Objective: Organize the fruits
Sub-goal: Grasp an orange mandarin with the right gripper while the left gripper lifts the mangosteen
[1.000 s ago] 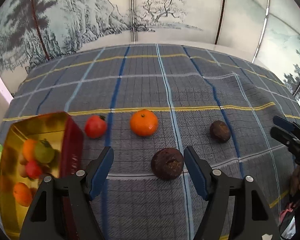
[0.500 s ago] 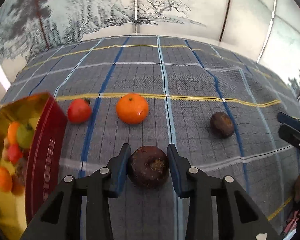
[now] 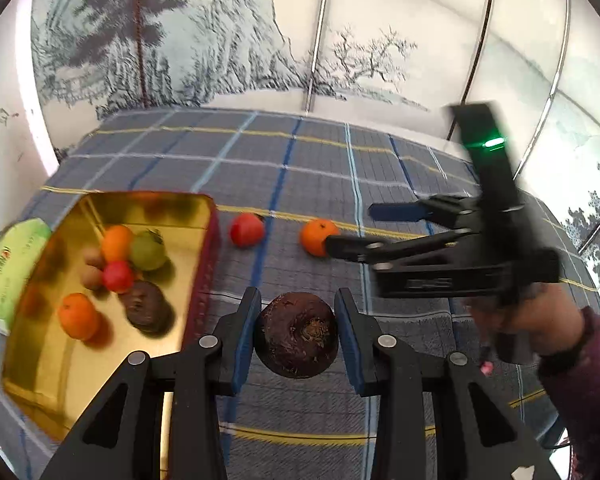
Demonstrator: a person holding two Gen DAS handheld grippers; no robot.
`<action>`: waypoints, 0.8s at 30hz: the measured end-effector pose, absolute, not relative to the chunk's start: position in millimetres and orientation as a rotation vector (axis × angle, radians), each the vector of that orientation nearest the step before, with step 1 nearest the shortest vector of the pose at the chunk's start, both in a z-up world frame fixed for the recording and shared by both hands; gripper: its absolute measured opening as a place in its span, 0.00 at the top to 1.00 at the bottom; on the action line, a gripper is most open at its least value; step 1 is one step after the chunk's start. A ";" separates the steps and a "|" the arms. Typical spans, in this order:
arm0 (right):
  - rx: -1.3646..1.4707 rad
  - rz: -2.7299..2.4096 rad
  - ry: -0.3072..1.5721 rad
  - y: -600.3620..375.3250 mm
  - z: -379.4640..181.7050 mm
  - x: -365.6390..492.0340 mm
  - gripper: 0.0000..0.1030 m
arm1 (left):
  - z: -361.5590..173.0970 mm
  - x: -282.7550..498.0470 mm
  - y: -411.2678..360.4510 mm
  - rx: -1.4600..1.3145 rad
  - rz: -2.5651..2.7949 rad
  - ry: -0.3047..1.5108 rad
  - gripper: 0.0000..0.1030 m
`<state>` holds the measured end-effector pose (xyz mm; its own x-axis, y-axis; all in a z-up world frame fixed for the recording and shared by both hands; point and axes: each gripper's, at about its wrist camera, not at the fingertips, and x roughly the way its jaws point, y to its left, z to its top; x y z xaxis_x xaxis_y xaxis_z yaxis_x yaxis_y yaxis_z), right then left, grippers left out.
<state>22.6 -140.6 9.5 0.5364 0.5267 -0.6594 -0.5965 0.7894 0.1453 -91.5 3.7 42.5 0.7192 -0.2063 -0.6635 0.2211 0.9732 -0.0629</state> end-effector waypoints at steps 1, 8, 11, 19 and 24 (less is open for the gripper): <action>-0.110 0.662 0.755 -135.0 6.8 27.1 0.25 | 44.2 -91.7 5.5 0.019 -0.239 0.728 0.67; -0.159 0.623 0.808 -107.6 -7.7 46.7 0.29 | 52.7 -93.4 22.7 -0.022 -0.242 0.717 0.67; -0.197 0.609 0.846 -96.0 -13.9 52.1 0.49 | 54.0 -93.4 27.0 -0.039 -0.241 0.718 0.67; -0.266 0.525 0.737 -88.3 1.1 19.8 0.63 | 63.9 -105.2 34.0 -0.025 -0.199 0.672 0.67; -0.298 0.479 0.634 -86.4 29.0 -20.9 0.63 | 66.9 -112.8 38.0 -0.019 -0.181 0.659 0.67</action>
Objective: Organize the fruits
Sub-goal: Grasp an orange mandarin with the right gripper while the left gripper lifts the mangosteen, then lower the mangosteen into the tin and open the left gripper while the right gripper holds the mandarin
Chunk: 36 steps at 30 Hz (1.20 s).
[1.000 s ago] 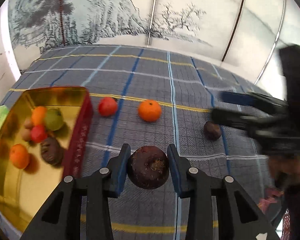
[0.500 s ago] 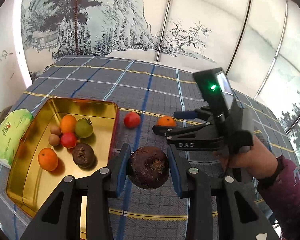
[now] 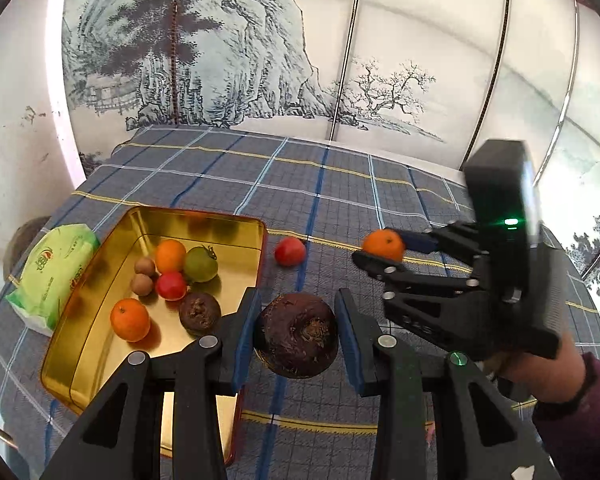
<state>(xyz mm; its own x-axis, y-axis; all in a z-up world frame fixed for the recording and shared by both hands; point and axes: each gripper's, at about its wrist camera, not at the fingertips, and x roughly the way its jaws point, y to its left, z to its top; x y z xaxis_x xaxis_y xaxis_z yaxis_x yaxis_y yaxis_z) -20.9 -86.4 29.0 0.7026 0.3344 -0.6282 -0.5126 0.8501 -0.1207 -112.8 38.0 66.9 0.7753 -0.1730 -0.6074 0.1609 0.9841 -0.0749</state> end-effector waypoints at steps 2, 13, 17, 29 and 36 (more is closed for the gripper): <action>-0.314 0.460 0.606 -84.9 39.3 -32.8 0.63 | 67.9 -116.8 37.8 -0.014 -0.177 0.653 0.67; -0.353 0.394 0.478 -78.2 80.1 -70.8 0.63 | 74.8 -129.9 46.1 -0.021 -0.158 0.627 0.67; -0.341 0.374 0.448 -80.6 88.9 -76.7 0.63 | 75.1 -132.1 51.3 -0.028 -0.146 0.622 0.67; -0.280 0.360 0.412 -83.6 104.7 -86.7 0.63 | 69.0 -130.1 66.4 -0.058 -0.120 0.634 0.67; -0.276 0.359 0.402 -78.9 106.8 -89.4 0.63 | 66.5 -128.2 68.8 -0.063 -0.110 0.642 0.67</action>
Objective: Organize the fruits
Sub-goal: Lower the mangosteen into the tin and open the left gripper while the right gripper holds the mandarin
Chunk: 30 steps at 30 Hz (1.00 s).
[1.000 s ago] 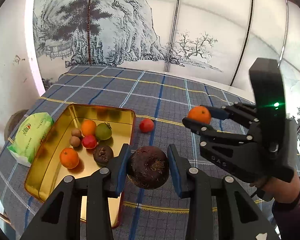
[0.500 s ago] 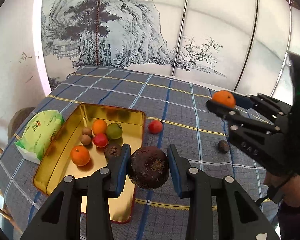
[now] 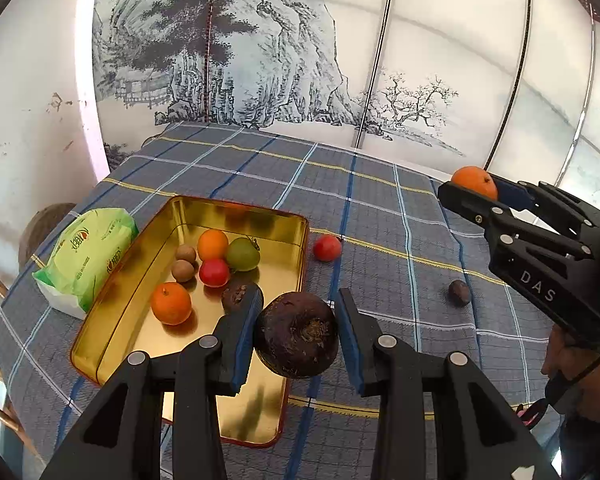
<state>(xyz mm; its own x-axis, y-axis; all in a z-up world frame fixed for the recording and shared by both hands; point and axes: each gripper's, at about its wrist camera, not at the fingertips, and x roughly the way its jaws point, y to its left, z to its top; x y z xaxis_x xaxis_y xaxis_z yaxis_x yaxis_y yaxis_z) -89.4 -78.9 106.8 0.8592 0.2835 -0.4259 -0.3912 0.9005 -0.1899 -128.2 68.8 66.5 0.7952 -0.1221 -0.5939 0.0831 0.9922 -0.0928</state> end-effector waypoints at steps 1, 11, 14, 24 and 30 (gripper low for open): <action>-0.278 0.358 0.400 -78.5 106.9 -90.1 0.63 | 66.0 -128.0 69.3 -0.063 -0.110 0.643 0.67; -0.278 0.356 0.402 -77.0 106.5 -90.1 0.63 | 62.5 -126.8 71.9 -0.067 -0.108 0.651 0.67; -0.279 0.357 0.402 -75.9 106.5 -90.0 0.63 | 61.5 -126.0 73.4 -0.068 -0.106 0.657 0.67; -0.290 0.363 0.407 -73.9 101.8 -88.8 0.63 | 58.0 -123.4 82.2 -0.071 -0.082 0.663 0.67; -0.289 0.364 0.413 -74.3 97.8 -86.6 0.63 | 51.7 -120.8 97.6 -0.064 -0.041 0.666 0.67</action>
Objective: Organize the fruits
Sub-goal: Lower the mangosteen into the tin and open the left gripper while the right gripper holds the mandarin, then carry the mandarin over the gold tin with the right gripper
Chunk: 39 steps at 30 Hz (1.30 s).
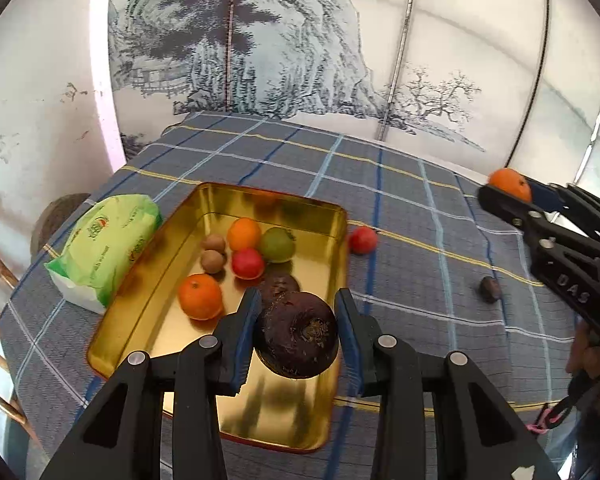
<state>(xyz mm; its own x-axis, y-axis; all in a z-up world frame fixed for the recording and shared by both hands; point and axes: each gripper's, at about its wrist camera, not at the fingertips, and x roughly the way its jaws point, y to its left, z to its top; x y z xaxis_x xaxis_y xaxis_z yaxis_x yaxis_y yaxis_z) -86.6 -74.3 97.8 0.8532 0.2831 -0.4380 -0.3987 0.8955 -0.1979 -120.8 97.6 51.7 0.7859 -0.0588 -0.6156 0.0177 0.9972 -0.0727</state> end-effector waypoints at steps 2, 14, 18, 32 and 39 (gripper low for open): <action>-0.290 0.364 0.415 -74.8 96.0 -85.7 0.63 | 48.0 -118.2 106.1 -0.067 -0.017 0.670 0.67; -0.312 0.393 0.424 -68.6 85.7 -82.7 0.63 | 19.6 -101.9 140.5 -0.084 0.058 0.720 0.67; -0.316 0.405 0.433 -64.9 83.1 -81.7 0.63 | 14.0 -99.8 139.7 -0.084 0.046 0.732 0.67; -0.330 0.430 0.454 -53.0 79.5 -77.6 0.63 | 7.2 -96.7 129.4 -0.049 0.008 0.729 0.66; -0.347 0.445 0.459 -43.6 79.2 -78.3 0.63 | 21.5 -112.7 132.7 -0.029 0.042 0.639 0.31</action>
